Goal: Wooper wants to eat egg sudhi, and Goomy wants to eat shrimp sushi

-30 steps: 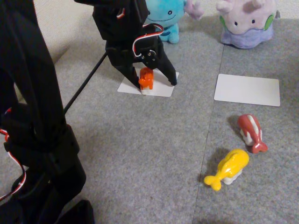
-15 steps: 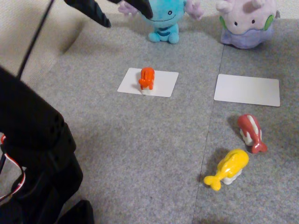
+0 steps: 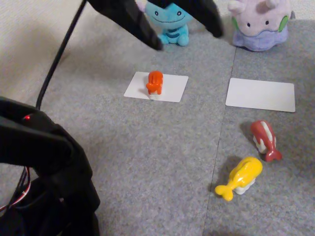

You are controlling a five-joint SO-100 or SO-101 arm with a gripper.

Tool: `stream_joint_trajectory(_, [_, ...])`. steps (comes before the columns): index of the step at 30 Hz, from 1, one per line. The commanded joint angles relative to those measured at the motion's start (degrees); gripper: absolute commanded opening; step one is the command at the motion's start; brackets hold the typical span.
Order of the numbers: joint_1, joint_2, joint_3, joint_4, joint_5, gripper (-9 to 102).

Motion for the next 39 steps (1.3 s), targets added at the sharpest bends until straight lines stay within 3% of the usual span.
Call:
stream_joint_trajectory(1, [5.36, 1.41, 0.70, 0.62, -6.06, 31])
stream_joint_trajectory(7, [10.11, 1.41, 12.48, -5.36, -10.02, 31])
stream_joint_trajectory(18, [11.07, 1.41, 35.95, -26.37, -10.37, 31])
stream_joint_trajectory(26, [18.72, -0.88, 37.71, -33.75, -12.30, 31])
stream_joint_trajectory(39, [18.63, -19.78, 36.04, -41.84, -11.25, 31])
